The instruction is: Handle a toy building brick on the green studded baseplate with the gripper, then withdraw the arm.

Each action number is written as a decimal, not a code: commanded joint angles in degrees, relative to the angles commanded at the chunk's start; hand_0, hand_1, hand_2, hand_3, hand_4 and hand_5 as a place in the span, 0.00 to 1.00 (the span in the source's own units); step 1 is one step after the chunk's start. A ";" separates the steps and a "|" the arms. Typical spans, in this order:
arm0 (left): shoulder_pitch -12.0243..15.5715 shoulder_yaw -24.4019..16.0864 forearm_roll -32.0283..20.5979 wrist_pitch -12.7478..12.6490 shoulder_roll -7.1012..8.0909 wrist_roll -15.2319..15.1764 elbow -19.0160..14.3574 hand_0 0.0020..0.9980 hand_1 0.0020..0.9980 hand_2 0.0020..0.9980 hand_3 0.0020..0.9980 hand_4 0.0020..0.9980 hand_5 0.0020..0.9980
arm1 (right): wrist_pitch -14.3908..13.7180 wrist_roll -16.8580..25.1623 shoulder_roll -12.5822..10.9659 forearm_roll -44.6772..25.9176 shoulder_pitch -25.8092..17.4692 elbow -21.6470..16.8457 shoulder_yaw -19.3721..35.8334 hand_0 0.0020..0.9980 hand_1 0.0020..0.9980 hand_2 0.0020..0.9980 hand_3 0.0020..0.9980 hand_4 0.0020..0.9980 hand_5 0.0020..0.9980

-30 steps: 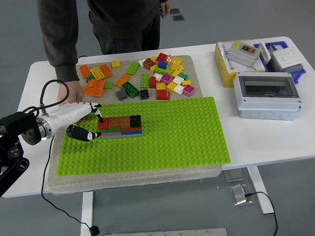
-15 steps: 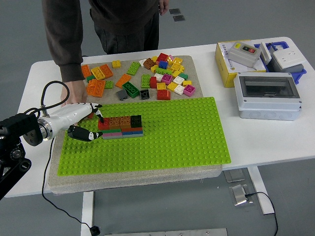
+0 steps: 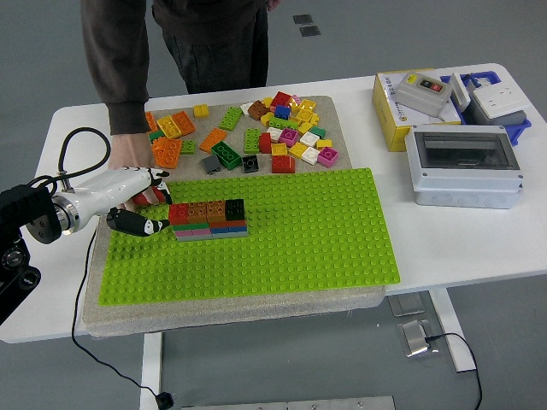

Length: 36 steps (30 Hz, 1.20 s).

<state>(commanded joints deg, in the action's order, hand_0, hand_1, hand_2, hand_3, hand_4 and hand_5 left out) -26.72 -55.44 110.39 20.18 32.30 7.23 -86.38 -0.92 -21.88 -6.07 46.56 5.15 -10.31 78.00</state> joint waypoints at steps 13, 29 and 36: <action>8.21 -12.95 0.81 -2.15 -5.12 -2.15 -2.59 0.99 0.97 0.96 0.66 0.70 0.33 | -0.35 0.56 0.32 -0.16 -0.15 0.00 -0.02 0.64 0.57 0.53 0.79 0.68 1.00; 23.50 -37.94 -1.81 -9.20 -15.80 -9.13 -5.20 0.95 0.88 0.87 0.64 0.57 0.30 | -1.03 1.75 1.07 -0.74 -0.57 0.00 0.05 0.63 0.57 0.54 0.78 0.68 1.00; 23.32 -43.53 -2.44 -10.42 -17.02 -10.58 -3.54 0.95 0.88 0.87 0.64 0.56 0.29 | -1.73 2.12 1.50 -1.52 -0.56 0.00 -0.84 0.63 0.57 0.55 0.78 0.68 1.00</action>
<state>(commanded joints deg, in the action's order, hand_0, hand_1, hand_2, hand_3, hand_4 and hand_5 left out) -3.41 -98.97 107.96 9.76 15.28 -3.35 -89.92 -2.65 -19.76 -4.58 45.04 4.58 -10.31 77.16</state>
